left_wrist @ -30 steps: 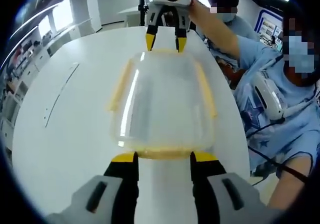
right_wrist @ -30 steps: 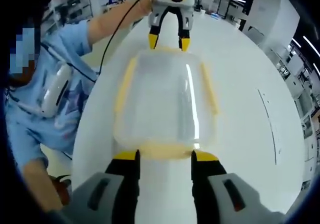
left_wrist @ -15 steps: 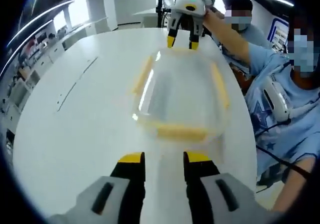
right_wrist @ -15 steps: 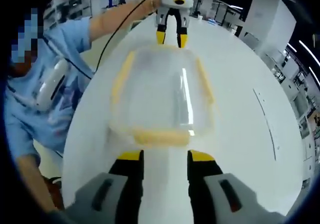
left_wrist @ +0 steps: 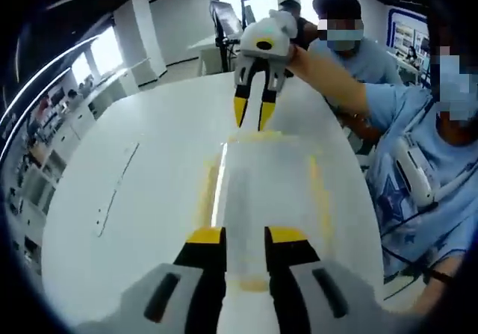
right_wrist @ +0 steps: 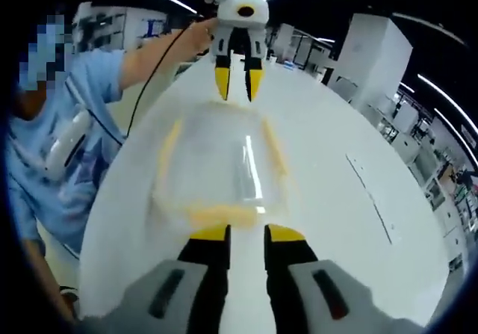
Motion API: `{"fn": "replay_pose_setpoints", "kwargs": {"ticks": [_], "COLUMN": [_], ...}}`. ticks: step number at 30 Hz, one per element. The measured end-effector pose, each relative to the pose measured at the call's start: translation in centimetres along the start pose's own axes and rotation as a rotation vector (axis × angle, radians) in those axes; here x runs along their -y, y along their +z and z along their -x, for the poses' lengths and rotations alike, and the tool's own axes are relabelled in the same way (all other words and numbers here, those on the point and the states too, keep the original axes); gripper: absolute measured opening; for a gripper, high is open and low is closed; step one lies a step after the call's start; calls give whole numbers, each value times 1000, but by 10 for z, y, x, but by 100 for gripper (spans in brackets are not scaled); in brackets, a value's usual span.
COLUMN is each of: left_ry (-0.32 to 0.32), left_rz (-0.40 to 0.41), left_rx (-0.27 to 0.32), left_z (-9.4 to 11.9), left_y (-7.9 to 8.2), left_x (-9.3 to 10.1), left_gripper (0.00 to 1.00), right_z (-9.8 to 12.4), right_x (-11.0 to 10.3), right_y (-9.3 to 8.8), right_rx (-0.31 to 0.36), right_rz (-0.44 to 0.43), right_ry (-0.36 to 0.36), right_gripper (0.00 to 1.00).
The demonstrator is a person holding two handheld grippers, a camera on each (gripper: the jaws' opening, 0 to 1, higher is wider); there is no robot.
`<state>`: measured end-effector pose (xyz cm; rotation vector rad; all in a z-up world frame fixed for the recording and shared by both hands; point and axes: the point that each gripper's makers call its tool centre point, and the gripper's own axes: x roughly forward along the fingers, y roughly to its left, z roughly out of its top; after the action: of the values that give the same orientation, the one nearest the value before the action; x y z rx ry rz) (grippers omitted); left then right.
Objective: Snap each plastic latch of the storage box into its locked position after aligning the lid with the box until every specified latch is closed and the lid sits flush.
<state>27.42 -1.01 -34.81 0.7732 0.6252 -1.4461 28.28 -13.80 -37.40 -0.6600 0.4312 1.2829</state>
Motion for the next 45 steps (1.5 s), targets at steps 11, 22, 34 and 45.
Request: {"fn": "replay_pose_setpoints", "kwargs": {"ticks": [11, 22, 34, 45], "left_ry": [-96, -77, -42, -64], "left_rz": [-40, -2, 43, 29], "left_rx": [-270, -375, -455, -448], "left_z": [-41, -45, -50, -49], "left_y": [6, 6, 5, 4], "left_x": [10, 8, 11, 16], "left_gripper": [16, 14, 12, 12], "right_z": [-5, -8, -12, -5], "right_x": [-4, -8, -26, -31], "right_y": [7, 27, 35, 16], "right_rx": [77, 242, 462, 542], "right_rz": [-15, -60, -96, -116], "right_ry": [-27, -88, -93, -87], "right_gripper": [13, 5, 0, 0]}}
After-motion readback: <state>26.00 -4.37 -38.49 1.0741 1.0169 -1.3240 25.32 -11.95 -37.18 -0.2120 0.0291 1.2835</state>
